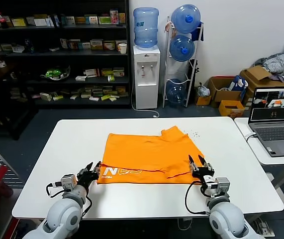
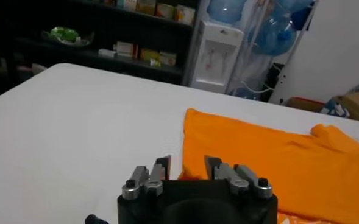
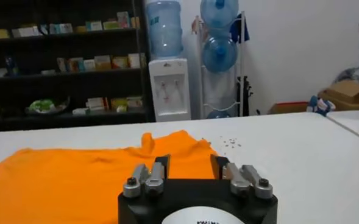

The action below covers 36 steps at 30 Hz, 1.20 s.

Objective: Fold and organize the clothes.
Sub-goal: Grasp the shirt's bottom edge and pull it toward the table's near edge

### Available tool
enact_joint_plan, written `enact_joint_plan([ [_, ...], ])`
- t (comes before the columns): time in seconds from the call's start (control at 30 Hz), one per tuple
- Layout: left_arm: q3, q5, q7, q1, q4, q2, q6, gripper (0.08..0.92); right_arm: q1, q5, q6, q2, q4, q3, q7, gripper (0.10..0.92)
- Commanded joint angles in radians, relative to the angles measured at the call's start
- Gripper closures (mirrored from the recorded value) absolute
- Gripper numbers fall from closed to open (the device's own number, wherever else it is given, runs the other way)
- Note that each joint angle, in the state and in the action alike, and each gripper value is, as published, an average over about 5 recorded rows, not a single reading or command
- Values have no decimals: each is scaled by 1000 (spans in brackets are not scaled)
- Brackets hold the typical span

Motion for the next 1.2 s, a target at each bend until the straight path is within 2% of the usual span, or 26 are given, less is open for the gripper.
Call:
enact_joint_plan([
  [0.03,-11,33,34,98,-10,14,20,434,-127,-11,-13,-55,-18,87,-62,350],
  [0.2,-15,59,100,115,47,-7,14,286,-124,53,-62,-55,-50,99,-88,225],
  [0.33,-10,58,113,78,75,-18,17,198,-93,92,-103,-46,-49,83,-91,205],
  [0.83,3,31,107,40,73,-8,37,177,-54,140,-142,-24,-57,37,-75,203],
  [0.93,7,30,103,37,74,-9,37,177,-50,141,-145,-20,-57,31,-71,219],
  [1.07,11,30,100,36,78,-9,36,189,-49,144,-146,-22,-58,30,-67,319],
  [1.2,15,31,101,34,79,-12,34,285,-54,151,-146,-25,-56,33,-67,431],
])
